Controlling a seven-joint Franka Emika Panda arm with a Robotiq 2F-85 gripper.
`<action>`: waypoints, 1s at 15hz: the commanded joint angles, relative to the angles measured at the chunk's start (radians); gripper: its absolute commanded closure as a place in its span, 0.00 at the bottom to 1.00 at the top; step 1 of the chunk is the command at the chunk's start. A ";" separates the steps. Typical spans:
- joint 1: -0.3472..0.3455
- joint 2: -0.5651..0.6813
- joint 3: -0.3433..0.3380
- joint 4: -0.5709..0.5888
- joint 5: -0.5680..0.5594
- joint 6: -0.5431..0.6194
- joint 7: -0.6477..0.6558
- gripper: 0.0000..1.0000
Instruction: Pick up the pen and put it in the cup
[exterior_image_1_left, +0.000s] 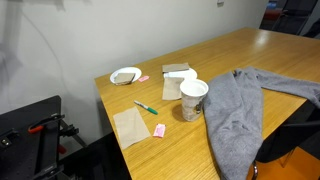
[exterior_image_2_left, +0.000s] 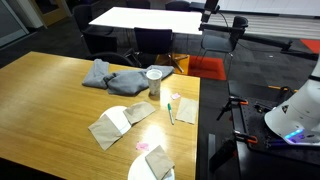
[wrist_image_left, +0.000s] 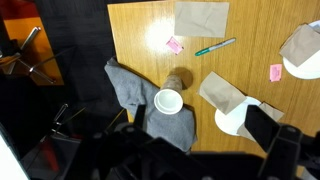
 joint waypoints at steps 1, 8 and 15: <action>0.013 0.005 -0.007 -0.001 -0.004 -0.002 0.017 0.00; 0.020 0.012 0.067 -0.093 0.026 -0.008 0.284 0.00; 0.020 -0.013 0.101 -0.233 0.173 0.107 0.607 0.00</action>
